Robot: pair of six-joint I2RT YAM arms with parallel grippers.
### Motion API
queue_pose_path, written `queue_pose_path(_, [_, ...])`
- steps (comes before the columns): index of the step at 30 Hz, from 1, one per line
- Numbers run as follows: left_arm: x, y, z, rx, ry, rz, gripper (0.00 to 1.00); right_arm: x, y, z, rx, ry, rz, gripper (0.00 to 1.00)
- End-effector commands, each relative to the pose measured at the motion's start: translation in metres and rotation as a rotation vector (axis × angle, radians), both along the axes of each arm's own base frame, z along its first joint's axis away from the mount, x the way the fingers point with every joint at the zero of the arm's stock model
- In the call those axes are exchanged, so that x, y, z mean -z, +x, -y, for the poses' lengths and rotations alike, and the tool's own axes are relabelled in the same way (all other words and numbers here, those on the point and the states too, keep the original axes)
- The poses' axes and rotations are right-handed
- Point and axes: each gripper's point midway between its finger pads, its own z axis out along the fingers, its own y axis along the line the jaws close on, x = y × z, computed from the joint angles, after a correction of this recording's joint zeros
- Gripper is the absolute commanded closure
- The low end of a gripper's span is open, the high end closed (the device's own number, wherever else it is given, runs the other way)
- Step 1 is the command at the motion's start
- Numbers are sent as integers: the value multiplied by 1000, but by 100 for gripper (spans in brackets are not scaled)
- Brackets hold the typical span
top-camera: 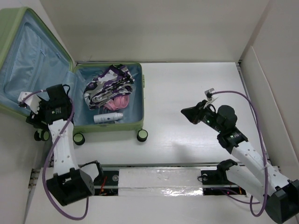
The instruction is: Pack the luggage
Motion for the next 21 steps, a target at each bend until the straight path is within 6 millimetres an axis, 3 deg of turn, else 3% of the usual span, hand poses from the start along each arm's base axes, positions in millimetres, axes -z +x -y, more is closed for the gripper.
queue_pose_path(1, [-25,1,-14,-76,32,53,41,-15,6,-2,37,-35,58,80])
queue_pose_path(6, [-15,14,-23,-35,23,2,50,-14,9,-6,67,-77,59,80])
queue_pose_path(7, [-22,16,-24,-35,26,7,54,-13,8,-7,67,-78,57,80])
queue_pose_path(12, [-34,23,-22,4,16,42,100,-14,8,-8,68,-78,59,80])
queue_pose_path(13, [-31,22,-21,10,14,35,100,-14,8,-8,68,-79,57,80])
queue_pose_path(14, [-26,25,-12,34,9,23,100,-13,8,-9,67,-78,53,80])
queue_pose_path(15, [-20,31,9,106,48,-9,100,-14,9,-11,61,-72,54,80])
queue_pose_path(17, [-30,50,35,223,102,57,100,-11,10,-15,53,-68,47,80])
queue_pose_path(18, [-39,59,65,357,155,26,100,-3,14,-18,52,-78,26,80])
queue_pose_path(21, [-21,65,100,439,201,-5,100,8,18,-27,32,-111,-9,80])
